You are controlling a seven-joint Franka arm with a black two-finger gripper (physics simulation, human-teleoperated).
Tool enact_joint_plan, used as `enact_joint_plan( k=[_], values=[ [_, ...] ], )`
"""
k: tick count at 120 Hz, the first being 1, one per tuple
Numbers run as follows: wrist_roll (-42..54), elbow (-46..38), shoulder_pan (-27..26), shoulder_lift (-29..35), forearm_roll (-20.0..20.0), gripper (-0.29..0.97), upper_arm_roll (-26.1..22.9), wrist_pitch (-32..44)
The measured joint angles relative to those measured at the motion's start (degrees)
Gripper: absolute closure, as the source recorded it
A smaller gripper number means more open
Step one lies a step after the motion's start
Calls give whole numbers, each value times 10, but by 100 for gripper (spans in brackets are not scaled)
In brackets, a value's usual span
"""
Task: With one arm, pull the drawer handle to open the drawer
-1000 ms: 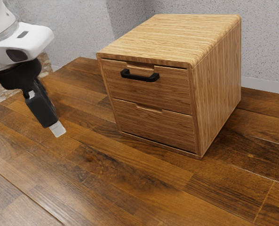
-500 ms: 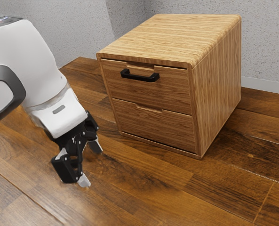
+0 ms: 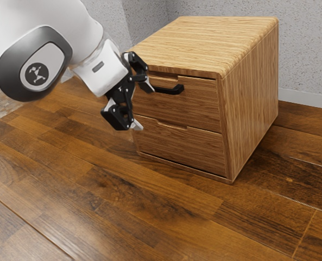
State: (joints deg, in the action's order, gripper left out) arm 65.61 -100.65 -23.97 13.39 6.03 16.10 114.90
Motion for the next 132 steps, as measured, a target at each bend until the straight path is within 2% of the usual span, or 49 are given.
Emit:
enact_joint_plan(
  k=[20, 58, 132],
  values=[
    [37, 3, 1, -15, 0, 0, 24, 21],
    [82, 23, 1, -52, -5, 0, 39, 54],
    [115, 41, 8, -104, -18, 0, 69, 92]
  ],
)
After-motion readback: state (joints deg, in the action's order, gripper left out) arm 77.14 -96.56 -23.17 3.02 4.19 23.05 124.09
